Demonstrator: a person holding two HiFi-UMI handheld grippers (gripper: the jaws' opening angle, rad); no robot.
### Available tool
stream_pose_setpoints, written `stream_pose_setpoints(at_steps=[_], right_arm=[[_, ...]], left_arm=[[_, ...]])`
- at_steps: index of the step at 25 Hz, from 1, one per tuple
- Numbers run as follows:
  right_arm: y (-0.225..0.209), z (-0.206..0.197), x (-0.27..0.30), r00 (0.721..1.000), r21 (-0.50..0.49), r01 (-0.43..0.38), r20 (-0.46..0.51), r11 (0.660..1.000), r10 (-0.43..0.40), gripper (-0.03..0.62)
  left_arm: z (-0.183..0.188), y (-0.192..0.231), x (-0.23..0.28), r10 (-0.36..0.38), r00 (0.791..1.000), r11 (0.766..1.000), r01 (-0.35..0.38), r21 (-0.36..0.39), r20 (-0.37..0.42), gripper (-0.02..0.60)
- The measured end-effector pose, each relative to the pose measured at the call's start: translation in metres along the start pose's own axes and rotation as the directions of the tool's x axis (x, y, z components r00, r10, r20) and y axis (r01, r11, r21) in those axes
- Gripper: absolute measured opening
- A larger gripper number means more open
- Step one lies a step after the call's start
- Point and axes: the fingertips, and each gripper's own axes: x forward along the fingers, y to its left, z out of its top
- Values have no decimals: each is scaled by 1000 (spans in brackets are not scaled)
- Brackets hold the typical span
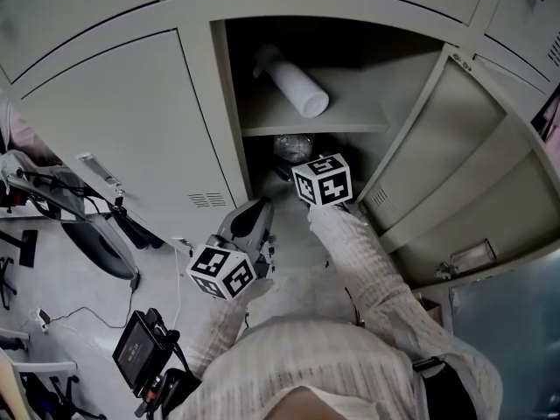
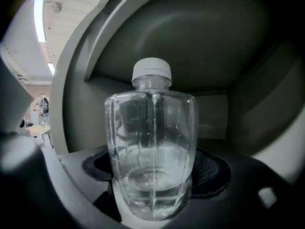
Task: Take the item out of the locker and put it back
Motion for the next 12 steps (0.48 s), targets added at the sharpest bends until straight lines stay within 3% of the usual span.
stream_pose_setpoints(at_steps=[12], right_arm=[[-23, 10, 32, 999, 8, 47, 17, 999, -47, 445]], left_arm=[[8, 6, -5, 13, 1000, 999, -13, 32, -17, 8]])
